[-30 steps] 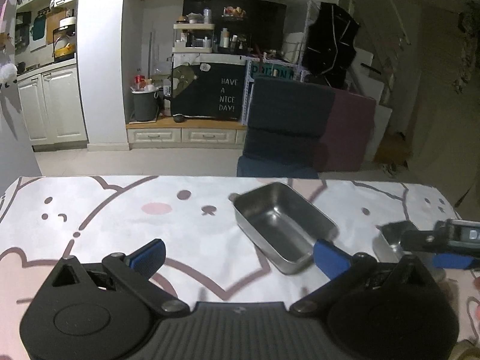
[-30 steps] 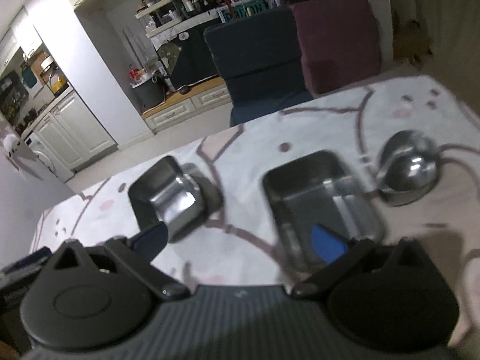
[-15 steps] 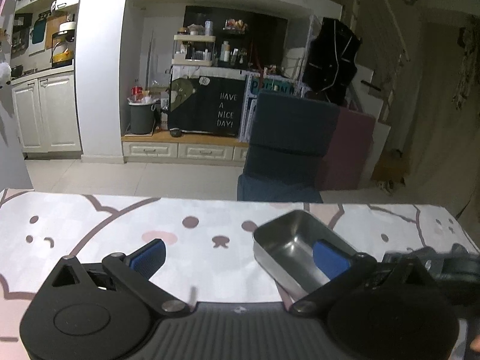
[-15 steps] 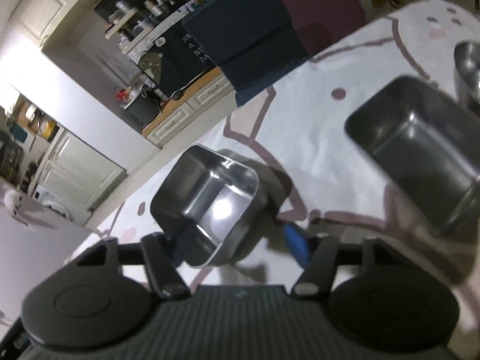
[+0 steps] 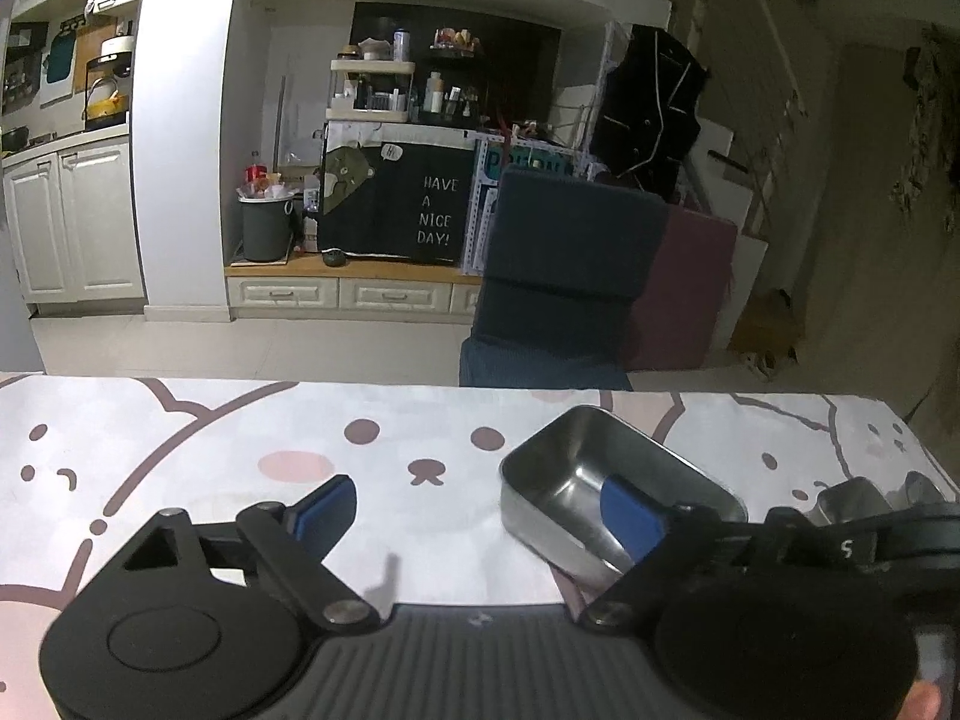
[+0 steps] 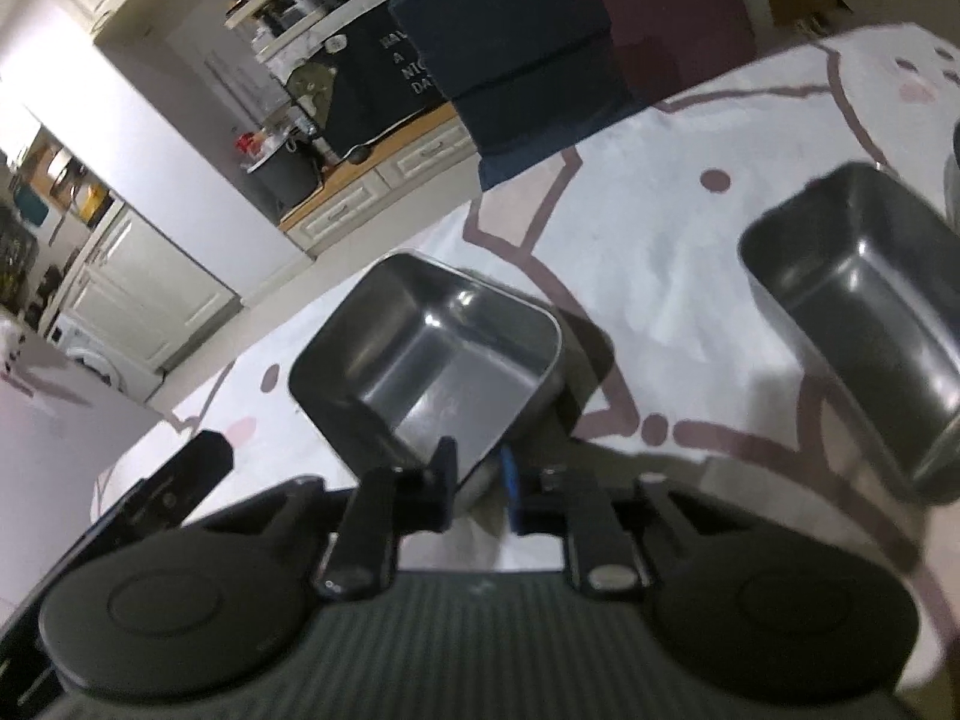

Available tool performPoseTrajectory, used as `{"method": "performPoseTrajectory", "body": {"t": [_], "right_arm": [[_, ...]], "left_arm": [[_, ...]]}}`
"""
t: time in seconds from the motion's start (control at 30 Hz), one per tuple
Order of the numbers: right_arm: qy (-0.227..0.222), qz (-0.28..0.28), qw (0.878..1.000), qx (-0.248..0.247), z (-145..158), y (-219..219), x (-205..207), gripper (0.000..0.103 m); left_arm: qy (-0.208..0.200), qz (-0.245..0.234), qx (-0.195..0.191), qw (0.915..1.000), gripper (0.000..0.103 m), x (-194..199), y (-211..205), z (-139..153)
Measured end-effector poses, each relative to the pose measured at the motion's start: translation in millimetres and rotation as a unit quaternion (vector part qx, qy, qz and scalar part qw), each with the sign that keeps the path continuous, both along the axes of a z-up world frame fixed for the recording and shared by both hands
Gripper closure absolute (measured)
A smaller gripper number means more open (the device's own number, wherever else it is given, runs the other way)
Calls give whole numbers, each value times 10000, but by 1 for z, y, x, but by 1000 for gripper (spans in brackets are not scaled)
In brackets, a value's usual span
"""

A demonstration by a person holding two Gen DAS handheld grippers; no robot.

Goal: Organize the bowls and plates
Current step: 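Close both grippers on the rim of a rectangular steel tray, then lift the steel tray with both grippers and carry it toward the stacked bowls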

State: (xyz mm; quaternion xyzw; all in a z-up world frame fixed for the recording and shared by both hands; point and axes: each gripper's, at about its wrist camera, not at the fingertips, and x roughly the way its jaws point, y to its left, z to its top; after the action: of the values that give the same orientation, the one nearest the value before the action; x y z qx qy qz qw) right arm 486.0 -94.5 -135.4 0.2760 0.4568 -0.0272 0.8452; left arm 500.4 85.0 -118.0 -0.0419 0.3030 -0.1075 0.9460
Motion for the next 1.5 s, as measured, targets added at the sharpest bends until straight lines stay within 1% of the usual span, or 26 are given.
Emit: {"method": "performPoseTrajectory", "body": {"t": [0.07,0.13,0.17,0.23,0.3,0.4,0.43,0.47,0.57,0.6,0.63,0.67,0.7,0.73,0.77,0.83,1.0,1.17,1.3,1.5], "right_arm": [[-22,121,9998,-139,2,-1,0,90],[-50,250,9994,-218,4,-3,-1,90],[-58,314,9992,-243,5,-5,-1,90],[-75,434,9987,-258,5,-9,-1,91],[-95,645,9976,-253,6,-14,-3,91],[-75,1001,9946,-269,7,-21,-6,92],[-50,1102,9935,-277,7,-24,-7,94],[-25,1176,9926,-289,7,-28,-8,95],[9,1342,9904,-332,8,-37,-10,97],[18,1371,9900,-346,8,-39,-10,98],[27,1375,9899,-348,9,-41,-10,99],[24,1383,9898,-339,9,-43,-10,99],[26,1385,9898,-335,9,-44,-10,99],[23,1395,9897,-334,9,-45,-10,99],[21,1395,9897,-326,10,-47,-12,99],[22,1391,9898,-316,9,-48,-12,99],[-26,1421,9893,-333,11,-48,-14,99],[-91,1433,9892,-306,23,-47,-21,99],[-135,1429,9894,-213,38,-44,-34,99],[-201,1683,9852,-247,55,-17,-68,99]], "left_arm": [[7,-42,-8,10000,19,0,-2,-1],[57,-90,3,9999,27,2,-4,-2],[90,-115,9,9999,29,2,-6,-3],[148,-140,7,9998,36,4,-9,-4],[179,-178,-1,9997,41,5,-12,-6],[231,-280,-30,9993,44,7,-19,-8],[259,-310,-47,9992,47,8,-21,-10],[305,-347,-77,9989,49,9,-23,-10],[492,-459,-126,9977,58,12,-29,-15],[569,-479,-106,9972,63,13,-32,-17],[639,-494,-67,9967,70,14,-34,-18],[713,-496,-23,9962,74,15,-36,-20],[806,-479,22,9956,82,16,-37,-23],[889,-461,53,9950,87,16,-37,-25],[964,-456,82,9943,89,17,-37,-27],[1098,-430,145,9929,100,17,-36,-31],[1150,-356,34,9927,100,12,-32,-28],[1075,-420,92,9933,101,-5,-29,-8],[1238,-278,103,9919,101,-28,-19,6],[1354,-114,342,9901,100,-80,-1,23]]}}
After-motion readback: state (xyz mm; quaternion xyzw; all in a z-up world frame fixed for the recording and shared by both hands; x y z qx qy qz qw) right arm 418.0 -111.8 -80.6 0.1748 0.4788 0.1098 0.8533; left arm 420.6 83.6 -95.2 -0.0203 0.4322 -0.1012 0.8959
